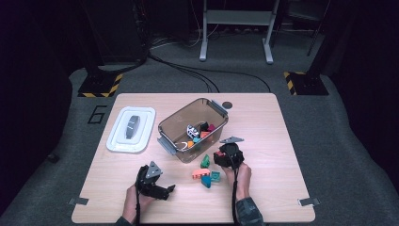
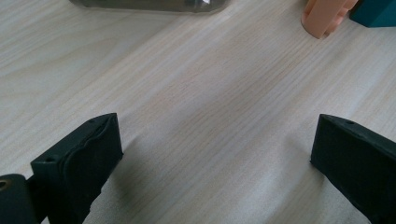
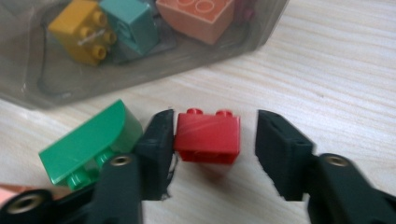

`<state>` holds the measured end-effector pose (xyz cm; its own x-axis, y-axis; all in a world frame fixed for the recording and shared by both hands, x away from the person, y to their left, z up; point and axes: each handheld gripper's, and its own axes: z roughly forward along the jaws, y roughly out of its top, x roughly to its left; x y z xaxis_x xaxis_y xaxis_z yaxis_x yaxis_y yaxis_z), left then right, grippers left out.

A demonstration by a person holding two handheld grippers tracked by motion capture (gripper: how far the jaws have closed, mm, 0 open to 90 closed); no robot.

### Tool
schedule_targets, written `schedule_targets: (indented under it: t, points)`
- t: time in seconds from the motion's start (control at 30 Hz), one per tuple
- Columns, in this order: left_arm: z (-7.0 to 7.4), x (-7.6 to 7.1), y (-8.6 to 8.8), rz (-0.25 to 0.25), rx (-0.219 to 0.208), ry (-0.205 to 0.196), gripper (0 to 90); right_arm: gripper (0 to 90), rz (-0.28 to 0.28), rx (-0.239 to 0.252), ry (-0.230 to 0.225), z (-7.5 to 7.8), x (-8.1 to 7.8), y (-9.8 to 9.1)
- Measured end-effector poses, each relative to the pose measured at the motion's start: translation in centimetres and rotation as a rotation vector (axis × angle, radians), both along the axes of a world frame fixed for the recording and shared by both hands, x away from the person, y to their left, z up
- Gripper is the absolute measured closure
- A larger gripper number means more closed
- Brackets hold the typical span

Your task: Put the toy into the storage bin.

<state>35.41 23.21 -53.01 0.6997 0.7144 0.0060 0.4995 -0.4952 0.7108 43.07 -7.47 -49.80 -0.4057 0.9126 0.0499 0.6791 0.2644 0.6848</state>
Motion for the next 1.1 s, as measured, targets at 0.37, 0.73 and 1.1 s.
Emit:
schedule_targets:
  t: [0.37,0.73,1.1]
  points:
    - [0.0,0.0,0.0,0.000,0.000,0.000,1.8,58.6,0.044,-0.002,-0.003,-0.2,0.0,-0.4]
    - [-0.1,0.0,0.0,0.007,-0.005,-0.013,1.8,58.7,0.073,0.038,-0.044,1.9,-0.6,-2.0]
    - [0.0,0.0,0.0,0.004,-0.004,-0.008,1.8,58.7,0.084,0.043,-0.075,4.0,-1.0,-3.5]
